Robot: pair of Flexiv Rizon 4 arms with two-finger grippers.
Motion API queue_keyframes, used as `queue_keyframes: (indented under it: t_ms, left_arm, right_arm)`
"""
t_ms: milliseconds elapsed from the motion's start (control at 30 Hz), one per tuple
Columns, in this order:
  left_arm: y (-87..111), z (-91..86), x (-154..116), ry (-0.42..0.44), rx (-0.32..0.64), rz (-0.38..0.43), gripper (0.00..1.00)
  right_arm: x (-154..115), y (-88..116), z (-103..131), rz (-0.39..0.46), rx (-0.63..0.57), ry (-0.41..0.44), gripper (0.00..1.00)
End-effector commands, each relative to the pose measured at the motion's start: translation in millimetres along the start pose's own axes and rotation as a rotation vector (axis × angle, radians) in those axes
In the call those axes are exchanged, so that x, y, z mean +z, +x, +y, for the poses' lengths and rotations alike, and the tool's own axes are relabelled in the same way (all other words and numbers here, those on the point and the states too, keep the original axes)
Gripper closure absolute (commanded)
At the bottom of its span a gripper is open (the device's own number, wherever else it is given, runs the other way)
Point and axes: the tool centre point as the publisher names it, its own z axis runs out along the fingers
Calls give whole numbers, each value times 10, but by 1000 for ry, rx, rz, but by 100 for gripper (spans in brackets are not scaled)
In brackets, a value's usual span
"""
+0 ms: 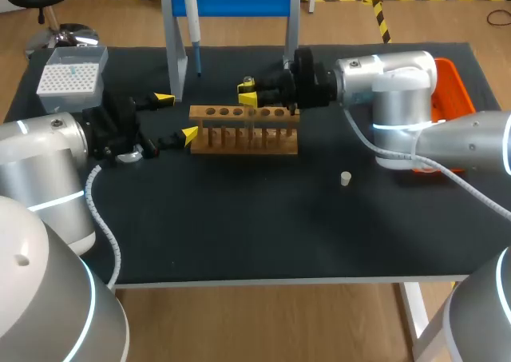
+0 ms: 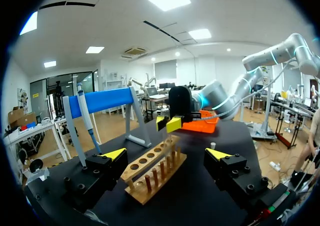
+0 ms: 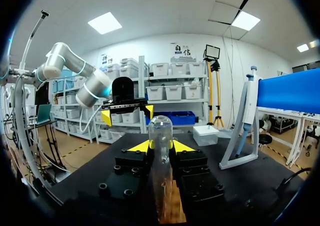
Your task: Invert the test tube, pick up the pipette, mount the tip to pipette, aspirate from beaker and dispense into the tube, eject the tip, return the pipette, and cap with the stopper.
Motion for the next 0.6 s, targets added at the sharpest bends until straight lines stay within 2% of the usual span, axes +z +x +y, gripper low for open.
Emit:
queue_keyframes:
  t_ms: [33,600]
  left_arm:
    - [11,1,14,-1,1,-5,0]
    - [11,1,14,-1,1,-5,0]
  right_arm:
    - [1,14,26,-1,1,2,100]
    - [-16,17,169,-10,-2,-6,100]
